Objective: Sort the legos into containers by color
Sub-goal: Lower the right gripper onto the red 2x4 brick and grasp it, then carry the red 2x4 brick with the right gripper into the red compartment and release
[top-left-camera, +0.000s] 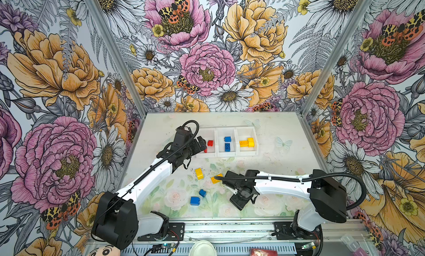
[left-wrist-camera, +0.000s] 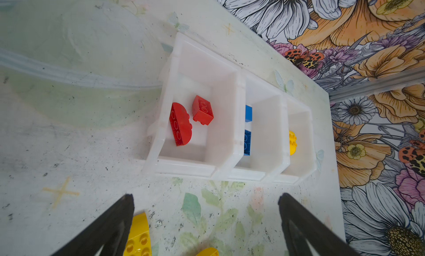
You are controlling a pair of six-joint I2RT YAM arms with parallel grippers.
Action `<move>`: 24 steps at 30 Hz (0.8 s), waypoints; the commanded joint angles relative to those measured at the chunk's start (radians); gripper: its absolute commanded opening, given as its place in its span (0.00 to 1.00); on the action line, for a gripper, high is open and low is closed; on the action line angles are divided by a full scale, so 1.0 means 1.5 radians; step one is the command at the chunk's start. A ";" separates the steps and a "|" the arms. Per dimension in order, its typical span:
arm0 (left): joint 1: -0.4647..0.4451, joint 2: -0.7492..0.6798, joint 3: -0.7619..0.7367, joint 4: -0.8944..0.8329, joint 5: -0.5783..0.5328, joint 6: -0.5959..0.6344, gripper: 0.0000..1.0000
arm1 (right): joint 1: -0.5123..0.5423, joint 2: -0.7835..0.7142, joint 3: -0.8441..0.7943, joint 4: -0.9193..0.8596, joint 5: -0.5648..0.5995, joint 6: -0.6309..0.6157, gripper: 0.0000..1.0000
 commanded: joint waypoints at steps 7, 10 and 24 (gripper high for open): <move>0.012 -0.013 -0.013 0.010 0.013 -0.016 0.99 | 0.006 0.032 0.027 0.012 0.021 -0.012 0.55; 0.012 -0.011 -0.014 0.010 0.012 -0.017 0.99 | 0.006 0.038 0.031 0.012 0.022 -0.014 0.53; 0.014 -0.017 -0.023 0.010 0.009 -0.023 0.99 | 0.005 0.059 0.044 0.008 0.017 -0.017 0.41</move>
